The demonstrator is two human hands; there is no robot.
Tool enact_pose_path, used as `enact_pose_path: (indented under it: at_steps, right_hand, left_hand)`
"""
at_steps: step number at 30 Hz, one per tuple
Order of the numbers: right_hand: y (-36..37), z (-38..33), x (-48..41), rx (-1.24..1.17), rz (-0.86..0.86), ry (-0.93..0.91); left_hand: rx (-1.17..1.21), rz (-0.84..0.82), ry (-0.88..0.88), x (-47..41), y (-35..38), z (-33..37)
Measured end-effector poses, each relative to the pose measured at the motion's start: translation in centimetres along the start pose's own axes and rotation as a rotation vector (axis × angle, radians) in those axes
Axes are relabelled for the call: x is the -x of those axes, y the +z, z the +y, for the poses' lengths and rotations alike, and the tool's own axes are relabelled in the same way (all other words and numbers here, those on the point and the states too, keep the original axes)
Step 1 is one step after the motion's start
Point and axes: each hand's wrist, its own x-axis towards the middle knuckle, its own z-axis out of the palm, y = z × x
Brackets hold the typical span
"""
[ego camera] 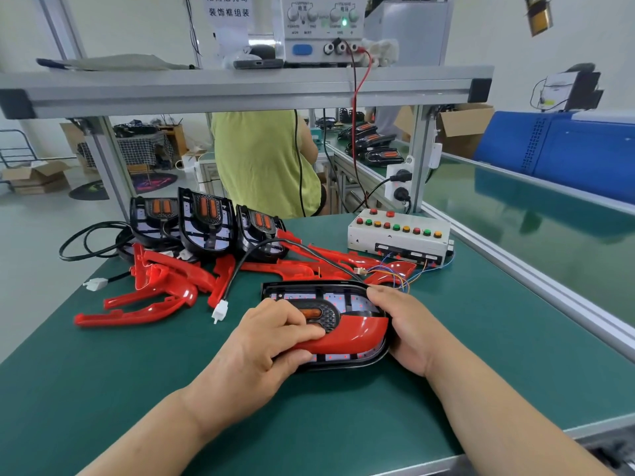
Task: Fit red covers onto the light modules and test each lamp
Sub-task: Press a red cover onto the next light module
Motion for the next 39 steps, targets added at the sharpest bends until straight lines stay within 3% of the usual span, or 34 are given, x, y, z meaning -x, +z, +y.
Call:
enact_pose_path:
  at_steps: [16,23,28,39]
  right_hand:
    - [-0.22,0.22,-0.3,-0.052,-0.057,-0.048]
    - [-0.4,-0.08,0.13,-0.133,-0.119,0.011]
    - [-0.48,-0.24,0.43,-0.062,-0.229,0.02]
    - [-0.83,-0.56,0.51,-0.049,-0.26,0.002]
  left_hand:
    - [0.01,-0.035,0.02,0.25,-0.15,0.26]
    - [0.007,-0.046,0.016,0.24,-0.15,0.19]
    - [-0.009,-0.05,0.002,0.24,-0.2,0.06]
    - [0.035,-0.053,-0.023,0.37,-0.27,0.4]
